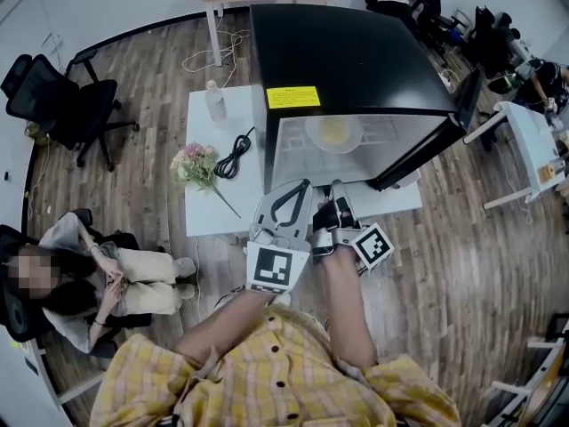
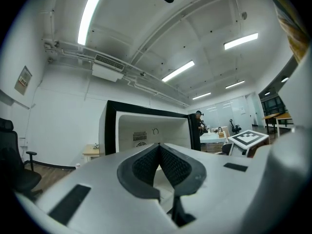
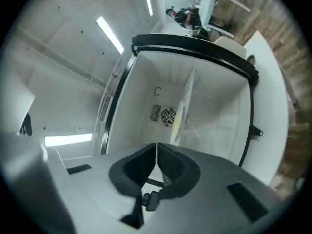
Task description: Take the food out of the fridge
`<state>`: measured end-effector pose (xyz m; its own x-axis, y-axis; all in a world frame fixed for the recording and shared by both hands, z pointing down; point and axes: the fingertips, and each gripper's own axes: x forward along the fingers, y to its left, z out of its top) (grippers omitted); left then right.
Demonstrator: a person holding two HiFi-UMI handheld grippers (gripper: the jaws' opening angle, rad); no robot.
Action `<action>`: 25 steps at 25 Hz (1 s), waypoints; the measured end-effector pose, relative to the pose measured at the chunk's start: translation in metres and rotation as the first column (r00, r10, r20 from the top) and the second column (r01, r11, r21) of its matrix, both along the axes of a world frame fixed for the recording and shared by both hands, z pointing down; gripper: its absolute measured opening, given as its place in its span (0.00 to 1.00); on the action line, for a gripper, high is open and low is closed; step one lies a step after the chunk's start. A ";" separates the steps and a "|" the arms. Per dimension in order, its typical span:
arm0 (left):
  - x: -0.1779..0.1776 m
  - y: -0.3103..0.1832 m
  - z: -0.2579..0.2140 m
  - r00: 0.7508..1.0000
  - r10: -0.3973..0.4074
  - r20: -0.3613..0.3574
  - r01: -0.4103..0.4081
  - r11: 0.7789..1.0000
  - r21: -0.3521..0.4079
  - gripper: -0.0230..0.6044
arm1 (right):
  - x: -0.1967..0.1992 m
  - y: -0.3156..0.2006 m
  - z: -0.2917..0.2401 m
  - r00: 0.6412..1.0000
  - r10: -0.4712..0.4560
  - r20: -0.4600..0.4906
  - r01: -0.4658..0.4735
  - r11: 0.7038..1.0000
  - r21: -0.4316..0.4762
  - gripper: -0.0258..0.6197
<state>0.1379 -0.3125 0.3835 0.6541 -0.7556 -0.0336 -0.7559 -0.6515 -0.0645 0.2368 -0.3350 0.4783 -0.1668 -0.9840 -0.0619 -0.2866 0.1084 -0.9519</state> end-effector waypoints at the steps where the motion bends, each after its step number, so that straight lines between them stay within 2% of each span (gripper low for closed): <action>1: 0.001 -0.001 0.000 1.000 0.001 0.003 -0.001 1.000 0.000 0.05 | 0.003 -0.002 0.004 0.998 0.007 0.055 -0.007 1.000 -0.001 0.05; 5: 0.002 -0.004 0.003 1.000 0.004 0.009 -0.004 1.000 -0.009 0.05 | 0.014 -0.018 0.016 0.982 0.031 0.188 -0.028 0.999 -0.018 0.05; 9: 0.003 -0.006 0.007 1.000 0.006 0.009 -0.006 1.000 -0.020 0.05 | 0.018 -0.039 0.034 0.953 0.059 0.298 -0.029 0.994 -0.106 0.07; 11: 0.001 -0.009 0.007 1.000 0.004 0.010 -0.004 1.000 -0.018 0.05 | 0.018 -0.047 0.036 0.952 0.062 0.300 -0.025 0.992 -0.126 0.15; 20: 0.003 -0.018 0.011 1.000 -0.008 0.010 0.008 0.999 -0.031 0.05 | 0.024 -0.069 0.038 0.933 0.112 0.342 -0.054 0.983 -0.174 0.22; 25: 0.002 -0.022 0.012 1.000 -0.013 0.007 0.013 0.999 -0.030 0.05 | 0.030 -0.082 0.039 0.931 0.126 0.343 -0.060 0.979 -0.197 0.22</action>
